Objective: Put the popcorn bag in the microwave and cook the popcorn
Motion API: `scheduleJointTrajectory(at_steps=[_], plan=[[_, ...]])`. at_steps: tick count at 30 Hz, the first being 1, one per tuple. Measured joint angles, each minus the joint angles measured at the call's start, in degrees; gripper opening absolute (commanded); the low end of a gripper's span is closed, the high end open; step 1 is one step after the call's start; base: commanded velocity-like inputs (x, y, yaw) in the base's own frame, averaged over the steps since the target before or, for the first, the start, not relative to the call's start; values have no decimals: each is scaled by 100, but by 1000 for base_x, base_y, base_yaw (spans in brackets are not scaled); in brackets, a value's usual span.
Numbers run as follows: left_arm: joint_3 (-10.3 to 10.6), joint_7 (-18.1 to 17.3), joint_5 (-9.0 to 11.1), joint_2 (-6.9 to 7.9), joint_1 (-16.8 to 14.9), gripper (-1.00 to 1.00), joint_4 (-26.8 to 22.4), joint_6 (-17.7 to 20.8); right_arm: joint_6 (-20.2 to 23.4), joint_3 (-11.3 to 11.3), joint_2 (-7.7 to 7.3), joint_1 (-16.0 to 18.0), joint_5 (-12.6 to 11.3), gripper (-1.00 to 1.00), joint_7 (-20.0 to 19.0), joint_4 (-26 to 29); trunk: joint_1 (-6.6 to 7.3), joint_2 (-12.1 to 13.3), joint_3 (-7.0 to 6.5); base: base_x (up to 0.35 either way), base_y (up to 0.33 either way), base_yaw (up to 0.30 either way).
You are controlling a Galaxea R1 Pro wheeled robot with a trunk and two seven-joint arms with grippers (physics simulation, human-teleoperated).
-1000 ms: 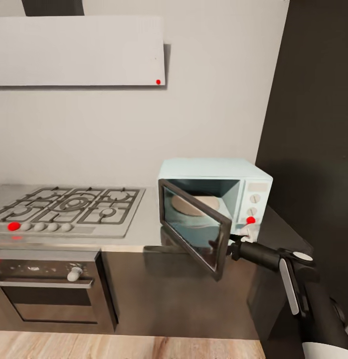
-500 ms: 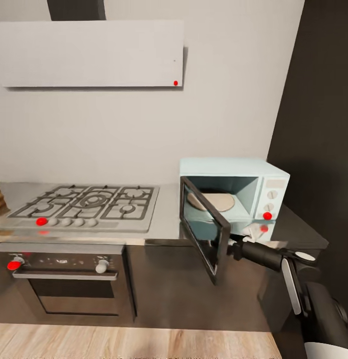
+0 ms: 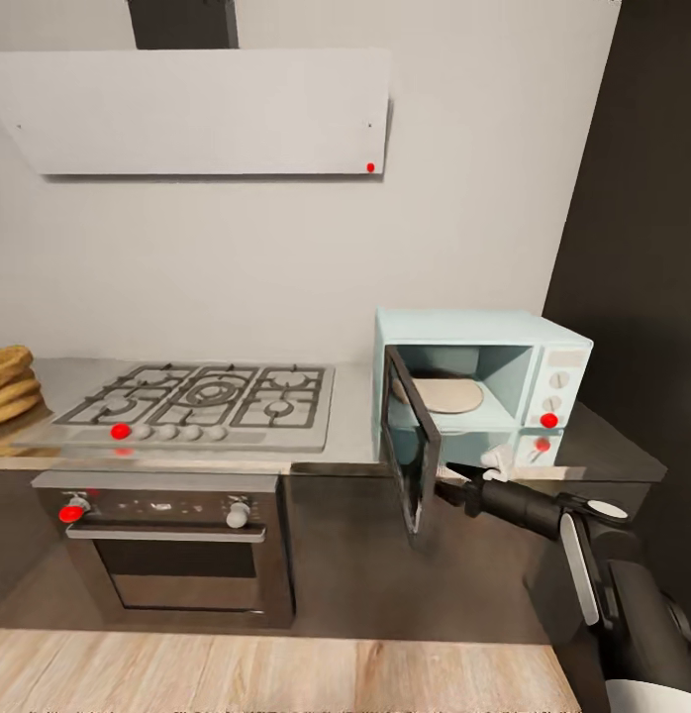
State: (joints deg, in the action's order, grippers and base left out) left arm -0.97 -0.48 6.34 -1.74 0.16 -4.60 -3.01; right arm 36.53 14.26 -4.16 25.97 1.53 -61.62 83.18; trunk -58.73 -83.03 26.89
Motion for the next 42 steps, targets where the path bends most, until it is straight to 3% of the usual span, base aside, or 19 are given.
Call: scheduleJointTrajectory(at_steps=[4,13,19,20,25,27,35,38,39,40,42], plan=[[-2,0,-2,0,1,100,-1,0,-10,4,-2,2,5,100,13,3,0,0,0,-101,188,0],[-2,0,1,0,1,100,-1,1,-63,417,-5,1,77,100,32,-5,0,0,0,-96,116,0],[-4,0,5,0,1,100,-2,1,-37,411,-25,0,31,100,92,0,1,-1,0,-12,12,0],[-2,0,6,0,0,100,0,0,-36,488,-24,0,19,100,165,1,1,0,0,0,0,0],[-3,1,5,0,0,100,0,1,-66,1483,-26,-2,396,100,596,18,1,0,0,0,0,0],[-3,2,6,0,0,100,0,1,-70,1658,-28,-2,462,100,782,30,1,0,0,0,0,0],[-4,6,7,0,0,100,0,1,-72,1777,-17,-2,563,100,1728,5,1,0,0,0,0,0],[-3,6,9,-2,0,100,0,1,-78,1927,2,-2,1116,100,1812,-348,1,0,0,0,0,0],[-8,7,14,-1,0,100,2,1,-164,2021,-6,-4,1547,100,1860,-830,1,0,1,0,0,0],[-10,8,16,0,0,100,6,-1,-536,2093,-6,-4,1995,100,2006,-1489,1,0,1,0,0,0],[-10,8,16,0,0,100,8,0,-936,2265,-20,-3,2263,100,2230,-2258,1,0,1,0,0,0]])
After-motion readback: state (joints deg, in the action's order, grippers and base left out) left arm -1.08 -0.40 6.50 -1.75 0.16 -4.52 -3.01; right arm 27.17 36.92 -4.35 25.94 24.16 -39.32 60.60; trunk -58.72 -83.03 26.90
